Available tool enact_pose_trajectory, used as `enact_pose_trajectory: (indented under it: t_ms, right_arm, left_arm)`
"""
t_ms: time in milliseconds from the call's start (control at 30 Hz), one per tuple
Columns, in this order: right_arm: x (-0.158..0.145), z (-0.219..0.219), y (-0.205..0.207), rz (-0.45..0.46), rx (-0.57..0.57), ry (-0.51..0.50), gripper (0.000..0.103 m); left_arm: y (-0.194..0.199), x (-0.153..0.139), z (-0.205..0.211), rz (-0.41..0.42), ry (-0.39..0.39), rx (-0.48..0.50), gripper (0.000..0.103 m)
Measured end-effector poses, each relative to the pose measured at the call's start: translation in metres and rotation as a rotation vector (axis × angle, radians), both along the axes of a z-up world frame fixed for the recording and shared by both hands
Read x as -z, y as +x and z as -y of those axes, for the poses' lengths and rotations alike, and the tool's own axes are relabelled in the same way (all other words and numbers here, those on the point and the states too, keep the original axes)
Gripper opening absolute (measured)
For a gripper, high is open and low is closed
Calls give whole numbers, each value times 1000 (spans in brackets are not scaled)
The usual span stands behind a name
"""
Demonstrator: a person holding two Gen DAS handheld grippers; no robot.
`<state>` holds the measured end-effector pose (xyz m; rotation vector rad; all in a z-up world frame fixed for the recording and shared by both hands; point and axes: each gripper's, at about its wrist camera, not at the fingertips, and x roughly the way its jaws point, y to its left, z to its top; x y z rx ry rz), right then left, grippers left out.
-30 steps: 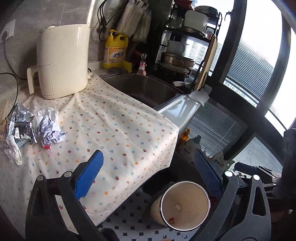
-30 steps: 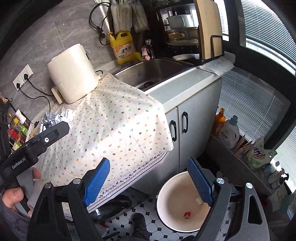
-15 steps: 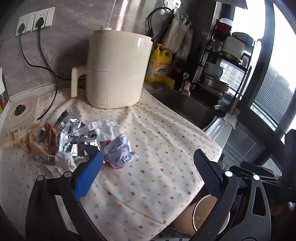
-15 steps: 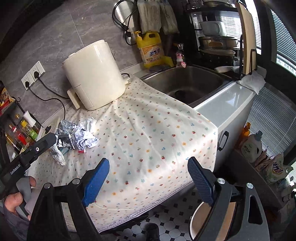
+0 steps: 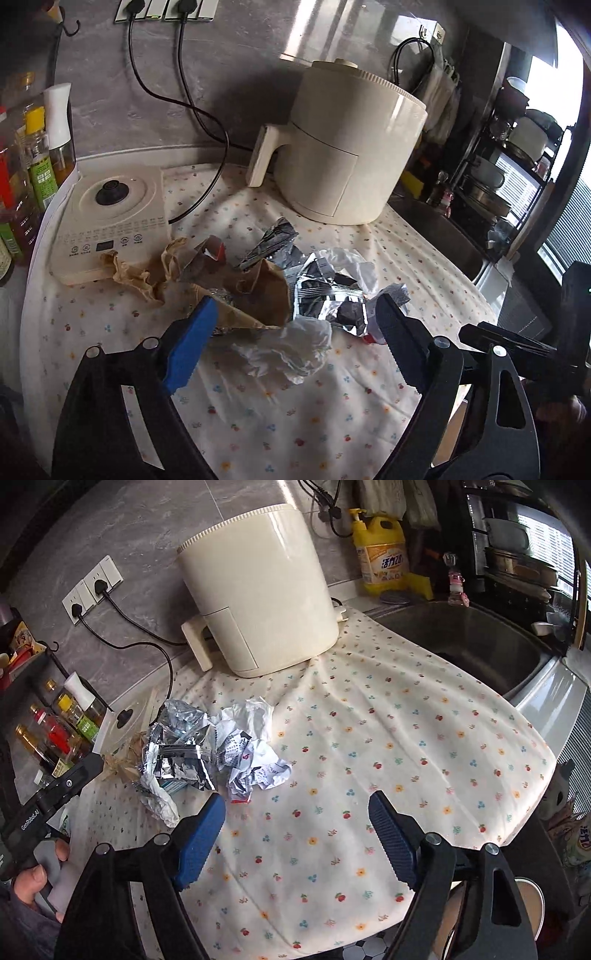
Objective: Collect trash
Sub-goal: 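Move both grippers back to the trash on the tablecloth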
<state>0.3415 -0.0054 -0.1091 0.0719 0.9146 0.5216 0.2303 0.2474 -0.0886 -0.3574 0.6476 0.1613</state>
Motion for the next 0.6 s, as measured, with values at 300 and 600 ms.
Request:
enact_pose_trajectory:
  t_ms: [300, 600]
  right_arm:
    - [10, -49, 12, -24, -37, -28, 74]
    - [20, -75, 34, -48, -44, -61, 70]
  left_arm:
    - [-10, 17, -71, -30, -21, -136, 66]
    - [5, 42, -123, -100, -16, -233, 52]
